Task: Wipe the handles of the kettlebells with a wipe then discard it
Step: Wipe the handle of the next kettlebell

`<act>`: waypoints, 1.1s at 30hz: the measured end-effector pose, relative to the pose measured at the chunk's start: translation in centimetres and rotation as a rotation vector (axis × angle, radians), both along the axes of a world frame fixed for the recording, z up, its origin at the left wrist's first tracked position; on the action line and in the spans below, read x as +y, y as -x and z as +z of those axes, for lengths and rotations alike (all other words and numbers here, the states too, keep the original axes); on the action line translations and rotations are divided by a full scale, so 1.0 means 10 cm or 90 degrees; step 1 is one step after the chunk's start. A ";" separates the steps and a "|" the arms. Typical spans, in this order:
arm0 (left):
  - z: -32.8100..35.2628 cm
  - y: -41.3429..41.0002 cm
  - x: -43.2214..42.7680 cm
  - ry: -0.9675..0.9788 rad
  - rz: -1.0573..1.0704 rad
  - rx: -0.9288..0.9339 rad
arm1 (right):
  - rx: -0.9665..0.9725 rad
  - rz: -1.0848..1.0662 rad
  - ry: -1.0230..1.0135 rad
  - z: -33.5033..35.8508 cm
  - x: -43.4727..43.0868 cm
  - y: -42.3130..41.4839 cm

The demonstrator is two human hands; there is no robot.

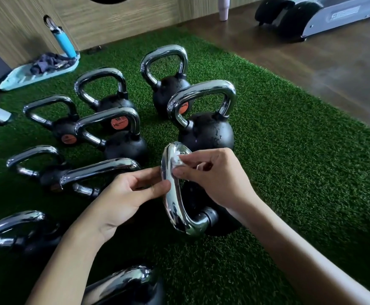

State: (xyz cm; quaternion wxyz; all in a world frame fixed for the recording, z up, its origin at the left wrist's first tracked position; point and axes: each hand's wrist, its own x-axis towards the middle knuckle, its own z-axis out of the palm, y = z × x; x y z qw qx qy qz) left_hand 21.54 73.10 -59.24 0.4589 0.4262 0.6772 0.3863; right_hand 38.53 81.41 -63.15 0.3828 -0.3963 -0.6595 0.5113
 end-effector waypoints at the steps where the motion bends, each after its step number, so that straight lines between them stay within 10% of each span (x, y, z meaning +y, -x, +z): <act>1: 0.00 0.00 0.00 -0.001 -0.004 0.009 | -0.021 0.010 -0.014 -0.01 -0.06 -0.03; 26: -0.01 0.07 -0.10 -0.024 -0.051 0.042 | -0.341 0.244 -0.373 -0.42 0.12 -0.44; 33: -0.03 0.09 -0.10 -0.035 -0.038 0.058 | -0.261 0.396 -0.128 -0.20 0.11 -0.35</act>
